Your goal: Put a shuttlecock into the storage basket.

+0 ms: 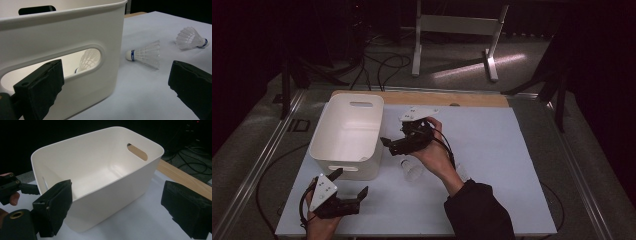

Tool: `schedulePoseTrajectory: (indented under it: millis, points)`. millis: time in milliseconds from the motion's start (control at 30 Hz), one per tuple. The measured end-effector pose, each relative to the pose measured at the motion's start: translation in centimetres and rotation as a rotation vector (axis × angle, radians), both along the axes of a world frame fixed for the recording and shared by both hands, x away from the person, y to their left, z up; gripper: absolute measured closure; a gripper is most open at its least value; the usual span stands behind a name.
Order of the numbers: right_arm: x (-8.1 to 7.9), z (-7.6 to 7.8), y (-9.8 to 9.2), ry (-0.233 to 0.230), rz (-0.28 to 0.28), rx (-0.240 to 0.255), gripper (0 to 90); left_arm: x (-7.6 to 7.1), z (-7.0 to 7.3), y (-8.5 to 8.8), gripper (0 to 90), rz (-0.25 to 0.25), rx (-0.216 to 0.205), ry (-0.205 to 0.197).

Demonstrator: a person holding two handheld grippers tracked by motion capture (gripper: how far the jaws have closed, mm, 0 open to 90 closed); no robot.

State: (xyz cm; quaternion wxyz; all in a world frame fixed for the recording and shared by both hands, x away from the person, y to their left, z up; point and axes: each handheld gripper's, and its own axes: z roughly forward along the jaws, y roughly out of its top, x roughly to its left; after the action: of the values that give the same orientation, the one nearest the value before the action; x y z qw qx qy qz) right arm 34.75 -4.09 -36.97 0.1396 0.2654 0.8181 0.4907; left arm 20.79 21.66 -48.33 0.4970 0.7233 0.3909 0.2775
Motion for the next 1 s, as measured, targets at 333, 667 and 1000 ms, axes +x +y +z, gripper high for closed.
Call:
schedulePoseTrajectory:
  millis: [333,667,1000]
  points:
    - [-0.1,0.0,-0.8,-0.008,-0.018,-0.005,9.2,0.0,0.0,0.0,0.6,0.0,-0.001,-0.001]
    - [-0.2,-0.2,-1.4,-0.013,-0.035,-0.008,9.0,0.0,0.0,0.0,0.6,-0.001,0.004,0.0]
    - [-0.2,-0.4,-2.0,-0.016,-0.047,-0.008,9.0,0.0,0.0,0.0,0.6,-0.001,0.005,0.001]
